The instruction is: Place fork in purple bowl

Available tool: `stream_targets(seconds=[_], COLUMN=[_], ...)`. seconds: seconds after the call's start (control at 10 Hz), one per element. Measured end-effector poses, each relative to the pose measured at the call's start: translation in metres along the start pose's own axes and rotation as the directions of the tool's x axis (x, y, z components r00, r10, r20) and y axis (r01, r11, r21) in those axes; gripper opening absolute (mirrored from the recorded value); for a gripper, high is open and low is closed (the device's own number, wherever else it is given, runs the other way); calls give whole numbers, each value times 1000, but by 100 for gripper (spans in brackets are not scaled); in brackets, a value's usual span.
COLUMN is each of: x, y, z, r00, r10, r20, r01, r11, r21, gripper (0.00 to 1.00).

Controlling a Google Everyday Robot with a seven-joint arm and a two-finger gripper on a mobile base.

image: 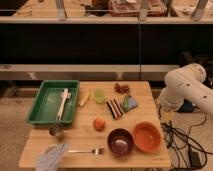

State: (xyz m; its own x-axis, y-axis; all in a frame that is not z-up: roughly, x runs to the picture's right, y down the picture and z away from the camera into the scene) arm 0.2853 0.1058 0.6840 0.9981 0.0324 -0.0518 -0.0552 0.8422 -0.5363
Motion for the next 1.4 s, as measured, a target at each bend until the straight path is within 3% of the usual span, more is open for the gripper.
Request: stream_targets(seconds=[1.1,1.4], x=[0,-21], y=[0,-24], z=[0,11], r00=[1000,998], r10=[-1,-58], r20=[-2,-15], r01=[1,58], r11=[1000,998], r21=[1,7], gripper=[65,65])
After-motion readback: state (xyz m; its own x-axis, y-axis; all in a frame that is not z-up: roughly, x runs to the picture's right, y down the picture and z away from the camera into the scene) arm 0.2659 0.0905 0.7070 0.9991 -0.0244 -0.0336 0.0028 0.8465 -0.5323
